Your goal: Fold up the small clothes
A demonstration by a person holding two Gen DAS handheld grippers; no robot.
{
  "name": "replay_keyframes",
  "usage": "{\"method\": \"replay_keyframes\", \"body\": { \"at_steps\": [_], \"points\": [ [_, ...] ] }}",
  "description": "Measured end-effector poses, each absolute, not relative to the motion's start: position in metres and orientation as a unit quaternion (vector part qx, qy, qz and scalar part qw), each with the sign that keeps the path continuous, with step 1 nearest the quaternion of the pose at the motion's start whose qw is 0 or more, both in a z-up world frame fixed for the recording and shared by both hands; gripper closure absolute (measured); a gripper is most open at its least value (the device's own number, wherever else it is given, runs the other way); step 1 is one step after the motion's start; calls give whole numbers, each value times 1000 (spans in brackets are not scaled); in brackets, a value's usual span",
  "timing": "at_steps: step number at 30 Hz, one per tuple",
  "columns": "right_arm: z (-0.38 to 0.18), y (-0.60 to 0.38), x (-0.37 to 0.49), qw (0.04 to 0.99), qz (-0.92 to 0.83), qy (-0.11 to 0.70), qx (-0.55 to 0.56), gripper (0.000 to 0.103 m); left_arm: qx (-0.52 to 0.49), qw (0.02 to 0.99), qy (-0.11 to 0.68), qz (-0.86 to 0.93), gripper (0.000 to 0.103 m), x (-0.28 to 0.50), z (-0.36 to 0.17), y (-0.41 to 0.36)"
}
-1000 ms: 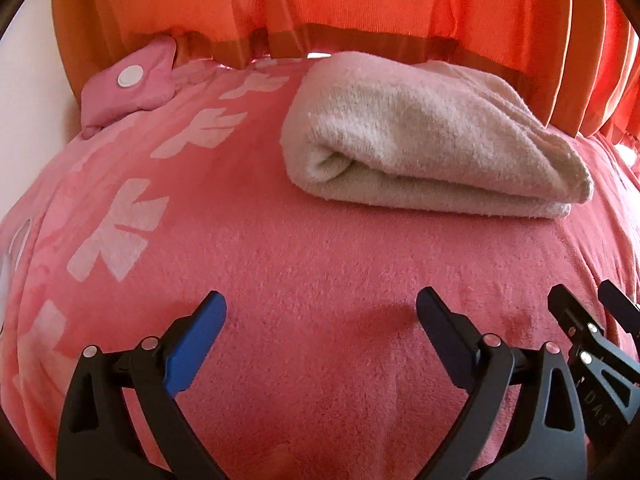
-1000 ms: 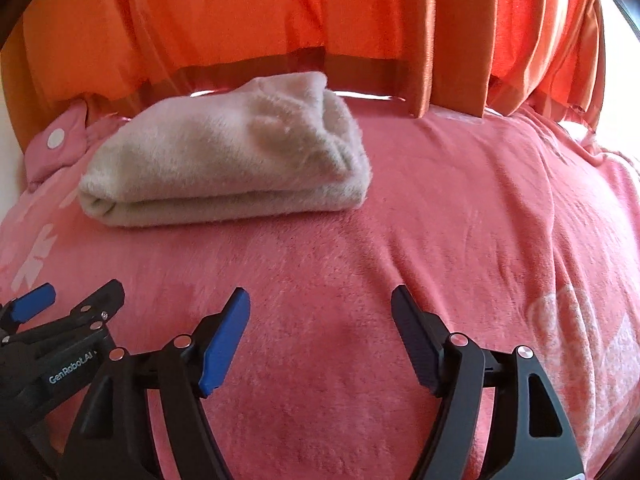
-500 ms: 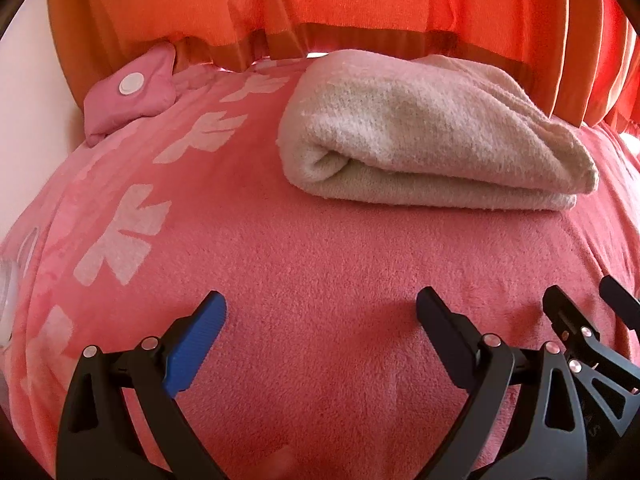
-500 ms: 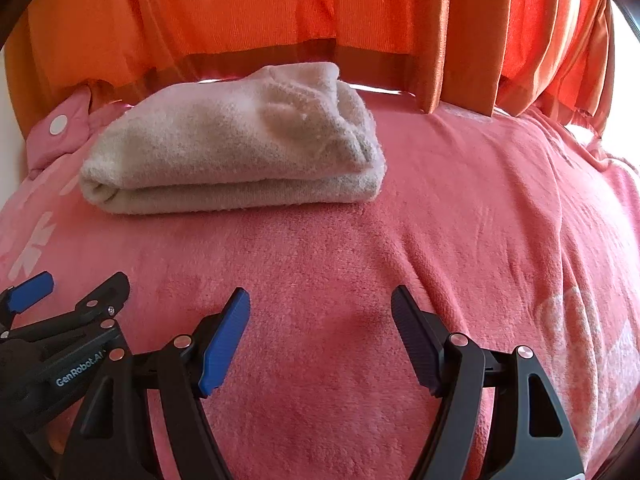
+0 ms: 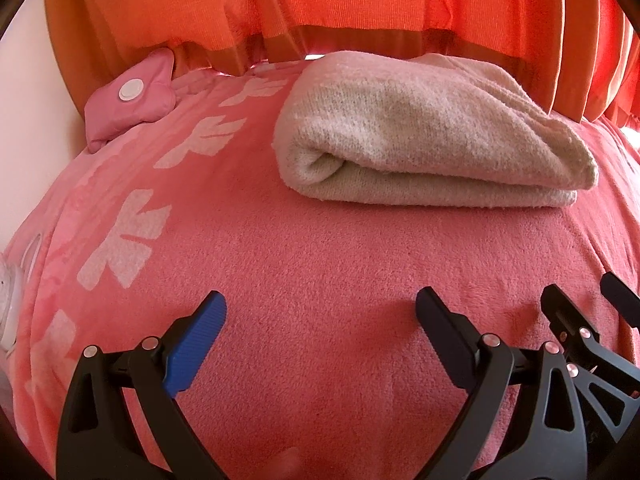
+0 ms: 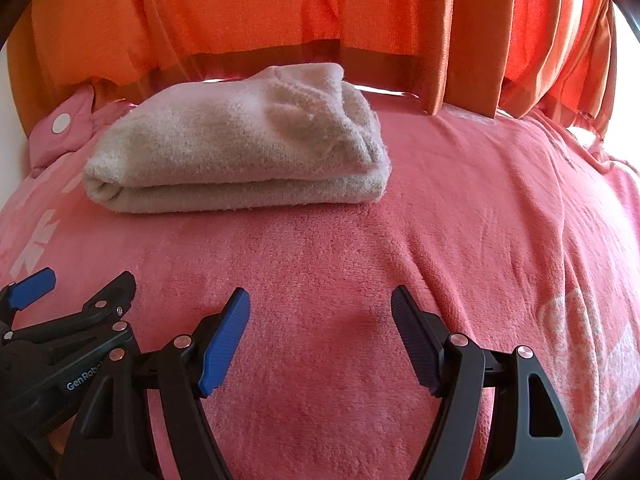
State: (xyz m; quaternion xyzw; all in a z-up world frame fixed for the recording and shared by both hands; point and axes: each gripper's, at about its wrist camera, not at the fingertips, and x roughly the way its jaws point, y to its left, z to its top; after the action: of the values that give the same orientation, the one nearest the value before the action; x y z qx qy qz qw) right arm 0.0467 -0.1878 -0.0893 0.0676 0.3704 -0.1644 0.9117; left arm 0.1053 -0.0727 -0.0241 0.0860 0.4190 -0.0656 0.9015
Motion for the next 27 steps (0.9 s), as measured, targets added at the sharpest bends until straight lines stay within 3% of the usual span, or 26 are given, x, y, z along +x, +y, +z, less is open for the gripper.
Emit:
{"method": "replay_keyframes", "body": {
  "at_steps": [6,27],
  "points": [
    [-89,-187,47,911,-167,371,66,32,90,903,416,-68,17,103,-23,-76],
    [-88,-186,46,912,-171,368,55,32,90,900,421,-66,17,106,-24,-76]
  ]
}}
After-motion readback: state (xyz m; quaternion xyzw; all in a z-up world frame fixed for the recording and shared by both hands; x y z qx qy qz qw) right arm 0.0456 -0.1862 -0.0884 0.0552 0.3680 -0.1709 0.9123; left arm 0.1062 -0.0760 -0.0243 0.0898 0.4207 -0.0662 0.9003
